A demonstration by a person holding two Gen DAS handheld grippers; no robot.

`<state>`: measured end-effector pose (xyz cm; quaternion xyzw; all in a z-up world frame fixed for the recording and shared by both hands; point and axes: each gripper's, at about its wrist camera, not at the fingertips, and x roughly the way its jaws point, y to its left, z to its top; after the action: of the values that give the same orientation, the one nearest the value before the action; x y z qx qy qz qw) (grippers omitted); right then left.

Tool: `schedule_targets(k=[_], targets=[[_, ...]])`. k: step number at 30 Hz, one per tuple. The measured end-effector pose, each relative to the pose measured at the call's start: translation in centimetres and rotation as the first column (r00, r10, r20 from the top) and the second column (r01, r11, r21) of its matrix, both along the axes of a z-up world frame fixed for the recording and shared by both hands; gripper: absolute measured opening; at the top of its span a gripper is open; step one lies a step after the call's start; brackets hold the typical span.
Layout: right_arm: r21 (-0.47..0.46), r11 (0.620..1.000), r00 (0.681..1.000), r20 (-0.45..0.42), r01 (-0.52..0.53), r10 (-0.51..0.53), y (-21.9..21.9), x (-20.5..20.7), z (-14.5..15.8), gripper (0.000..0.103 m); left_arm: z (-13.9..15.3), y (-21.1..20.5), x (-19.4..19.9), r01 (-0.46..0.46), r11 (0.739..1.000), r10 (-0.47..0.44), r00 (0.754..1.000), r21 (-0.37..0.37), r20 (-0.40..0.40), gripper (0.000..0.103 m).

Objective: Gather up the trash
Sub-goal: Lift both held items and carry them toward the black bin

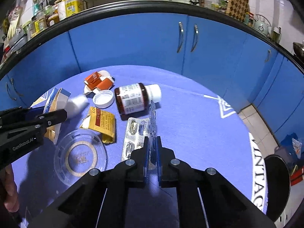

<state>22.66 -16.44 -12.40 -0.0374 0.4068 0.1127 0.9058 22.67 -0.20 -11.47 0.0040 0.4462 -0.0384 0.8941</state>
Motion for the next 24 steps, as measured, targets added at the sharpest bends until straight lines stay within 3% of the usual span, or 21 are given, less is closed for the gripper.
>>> schedule_targets(k=[12, 24], targets=[[-0.022, 0.995, 0.993, 0.060, 0.101, -0.100, -5.5, -4.1, 3.3, 0.007, 3.7, -5.8, -2.1, 0.118, 0.993, -0.119, 0.991, 0.019, 0.066, 0.034], [-0.056, 0.976, 0.968, 0.153, 0.210, -0.199, -11.7, -8.7, 7.2, 0.007, 6.5, -13.3, -4.5, 0.238, 0.970, -0.242, 0.963, 0.050, 0.116, 0.034]])
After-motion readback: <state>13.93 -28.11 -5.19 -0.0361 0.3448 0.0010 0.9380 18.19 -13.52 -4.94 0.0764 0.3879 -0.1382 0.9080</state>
